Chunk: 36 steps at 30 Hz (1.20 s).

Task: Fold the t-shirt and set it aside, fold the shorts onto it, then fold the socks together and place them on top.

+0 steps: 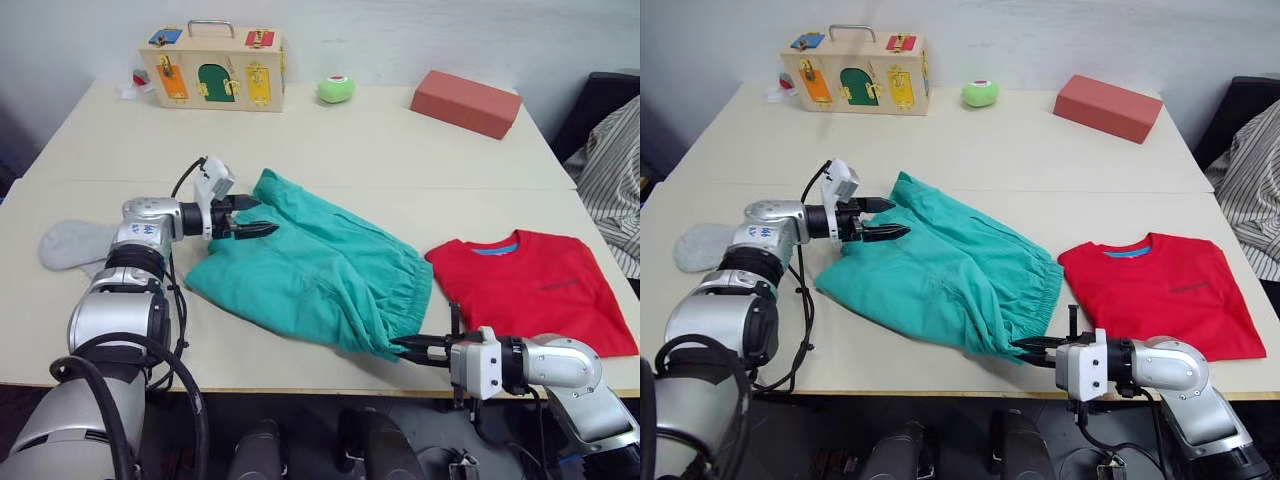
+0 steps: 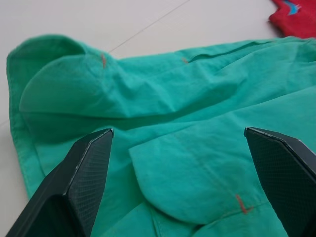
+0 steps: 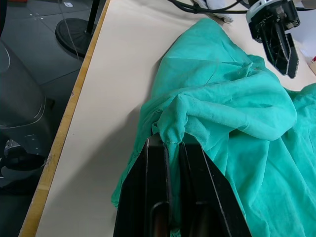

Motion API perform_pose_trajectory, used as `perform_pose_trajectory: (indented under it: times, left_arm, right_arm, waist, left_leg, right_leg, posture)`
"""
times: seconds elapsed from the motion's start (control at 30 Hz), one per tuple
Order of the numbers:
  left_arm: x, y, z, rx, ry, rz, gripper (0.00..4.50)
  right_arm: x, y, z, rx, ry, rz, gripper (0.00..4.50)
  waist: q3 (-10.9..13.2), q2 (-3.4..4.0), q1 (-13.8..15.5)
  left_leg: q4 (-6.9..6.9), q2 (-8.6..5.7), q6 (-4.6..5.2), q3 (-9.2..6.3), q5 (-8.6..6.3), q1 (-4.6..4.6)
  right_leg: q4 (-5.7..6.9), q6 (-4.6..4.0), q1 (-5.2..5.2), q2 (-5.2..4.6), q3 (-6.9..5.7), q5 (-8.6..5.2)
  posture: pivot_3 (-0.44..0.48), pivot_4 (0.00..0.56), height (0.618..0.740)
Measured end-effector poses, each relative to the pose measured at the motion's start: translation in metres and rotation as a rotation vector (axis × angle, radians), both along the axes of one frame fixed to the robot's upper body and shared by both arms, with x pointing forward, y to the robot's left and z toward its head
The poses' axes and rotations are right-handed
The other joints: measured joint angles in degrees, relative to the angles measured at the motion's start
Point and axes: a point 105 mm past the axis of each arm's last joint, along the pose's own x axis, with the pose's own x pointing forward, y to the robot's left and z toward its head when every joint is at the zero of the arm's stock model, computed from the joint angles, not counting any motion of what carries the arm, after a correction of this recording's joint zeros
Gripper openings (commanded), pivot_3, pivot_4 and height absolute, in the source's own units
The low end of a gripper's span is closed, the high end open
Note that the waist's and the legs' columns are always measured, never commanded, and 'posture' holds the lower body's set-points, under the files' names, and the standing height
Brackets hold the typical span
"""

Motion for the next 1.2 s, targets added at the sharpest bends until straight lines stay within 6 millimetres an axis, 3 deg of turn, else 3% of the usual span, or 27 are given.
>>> perform_pose_trajectory:
  times: [0.13, 0.33, 0.43, 0.77, 0.83, 1.1, 1.2]
  left_arm:
    - [0.003, 0.0, -0.01, 0.039, 0.033, 0.041, 4.45]
    - [0.004, -0.006, -0.009, 0.028, 0.055, 0.038, 4.45]
    - [0.004, -0.009, -0.01, 0.017, 0.067, 0.031, 3.85]
    - [0.005, -0.004, -0.011, 0.022, 0.078, 0.06, 0.54]
    - [0.004, -0.001, -0.009, 0.019, 0.077, 0.06, 0.05]
    - [-0.007, 0.012, 0.004, -0.028, 0.056, -0.021, 0.05]
    - [-0.021, 0.026, 0.018, -0.038, 0.021, -0.112, 0.05]
  right_arm:
    - [-0.002, 0.002, 0.001, 0.015, 0.01, -0.019, 0.0]
    - [-0.004, 0.003, 0.003, 0.034, 0.015, -0.047, 0.0]
    - [-0.004, 0.003, 0.003, 0.038, 0.019, -0.056, 0.0]
    - [-0.002, 0.005, 0.006, 0.049, 0.015, -0.067, 0.0]
    - [-0.001, 0.005, 0.008, 0.054, 0.01, -0.07, 0.0]
    - [0.003, 0.005, 0.013, 0.068, -0.005, -0.068, 0.0]
    - [0.004, 0.001, 0.017, 0.08, -0.018, -0.08, 0.0]
  waist:
    - [0.0, 0.0, 0.2]
    - [0.0, 0.0, 0.2]
    - [0.0, 0.0, 0.1]
    - [0.0, 0.0, 0.1]
    - [0.0, 0.0, 0.1]
    - [0.0, 0.0, 0.1]
    - [0.0, 0.0, -0.1]
  left_leg:
    - [0.03, -0.04, 0.0, -0.01, 0.0, -0.02]
    - [0.03, -0.04, 0.0, -0.01, 0.0, -0.02]
    - [0.04, -0.04, 0.01, 0.0, 0.0, -0.01]
    - [0.04, -0.03, 0.0, 0.0, 0.0, -0.01]
    - [0.04, -0.03, 0.0, 0.0, 0.0, -0.01]
    - [0.06, -0.03, 0.0, 0.01, 0.0, -0.02]
    - [0.06, -0.01, 0.0, 0.06, 0.0, -0.02]
  right_leg:
    - [0.01, 0.0, 0.01, -0.03, 0.0, 0.0]
    - [0.01, 0.0, 0.01, -0.02, -0.01, 0.0]
    - [0.02, 0.0, 0.01, -0.02, -0.01, 0.0]
    - [0.02, 0.0, 0.01, -0.02, -0.01, 0.0]
    - [0.03, 0.0, 0.01, -0.01, -0.01, 0.0]
    - [0.02, 0.0, 0.0, 0.01, -0.03, 0.0]
    - [0.04, 0.0, -0.03, 0.04, -0.05, 0.0]
  posture:
    - [0.0, 0.15, 0.74]
    - [0.0, 0.15, 0.74]
    - [0.0, 0.15, 0.74]
    - [0.0, 0.15, 0.74]
    - [0.0, 0.15, 0.74]
    - [0.0, 0.15, 0.74]
    - [0.0, 0.15, 0.74]
